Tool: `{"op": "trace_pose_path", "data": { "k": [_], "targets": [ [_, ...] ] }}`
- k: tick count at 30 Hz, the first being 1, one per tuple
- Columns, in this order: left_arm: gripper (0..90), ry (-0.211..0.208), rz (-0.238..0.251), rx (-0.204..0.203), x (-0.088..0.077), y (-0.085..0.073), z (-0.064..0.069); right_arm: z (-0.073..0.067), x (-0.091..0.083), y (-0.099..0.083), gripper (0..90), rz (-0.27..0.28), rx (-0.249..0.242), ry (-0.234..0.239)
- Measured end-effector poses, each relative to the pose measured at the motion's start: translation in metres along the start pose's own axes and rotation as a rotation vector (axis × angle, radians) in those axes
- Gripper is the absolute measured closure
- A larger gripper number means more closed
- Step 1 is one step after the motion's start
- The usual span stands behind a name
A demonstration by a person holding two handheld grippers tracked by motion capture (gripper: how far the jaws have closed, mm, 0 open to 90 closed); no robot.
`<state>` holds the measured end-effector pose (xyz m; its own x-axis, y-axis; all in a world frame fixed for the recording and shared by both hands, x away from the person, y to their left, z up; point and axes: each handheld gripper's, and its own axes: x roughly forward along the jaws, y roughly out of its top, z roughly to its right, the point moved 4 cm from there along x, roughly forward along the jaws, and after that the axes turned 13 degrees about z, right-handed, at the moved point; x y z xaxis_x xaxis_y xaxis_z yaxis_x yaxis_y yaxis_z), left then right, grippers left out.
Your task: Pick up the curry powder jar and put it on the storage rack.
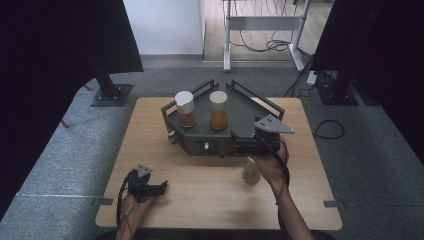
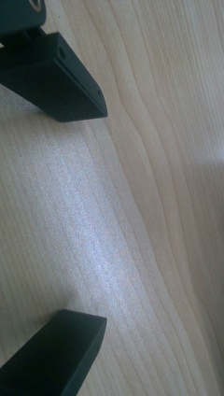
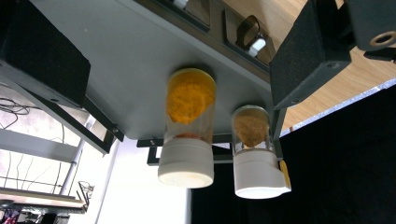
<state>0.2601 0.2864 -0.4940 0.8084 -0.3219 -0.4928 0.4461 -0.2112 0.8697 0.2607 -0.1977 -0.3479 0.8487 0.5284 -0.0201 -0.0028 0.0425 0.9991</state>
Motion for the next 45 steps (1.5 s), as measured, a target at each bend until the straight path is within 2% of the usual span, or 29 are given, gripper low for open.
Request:
{"op": "trace_pose_path", "data": {
  "k": [17, 28, 45],
  "targets": [
    [2.1, 0.003, 0.001, -0.003, 0.000, 0.000, 0.001, 0.011, -0.030, -0.012, 5.0, -0.008, 0.007, -0.050],
    [2.1, 0.002, 0.000, -0.003, 0.000, 0.000, 0.001, 0.014, -0.043, -0.023, 5.1, -0.023, -0.007, -0.104],
    [2.1, 0.001, 0.001, -0.001, -0.001, -0.001, 0.001, 0.017, -0.065, -0.043, 5.6, -0.018, -0.017, -0.177]
  ]
}}
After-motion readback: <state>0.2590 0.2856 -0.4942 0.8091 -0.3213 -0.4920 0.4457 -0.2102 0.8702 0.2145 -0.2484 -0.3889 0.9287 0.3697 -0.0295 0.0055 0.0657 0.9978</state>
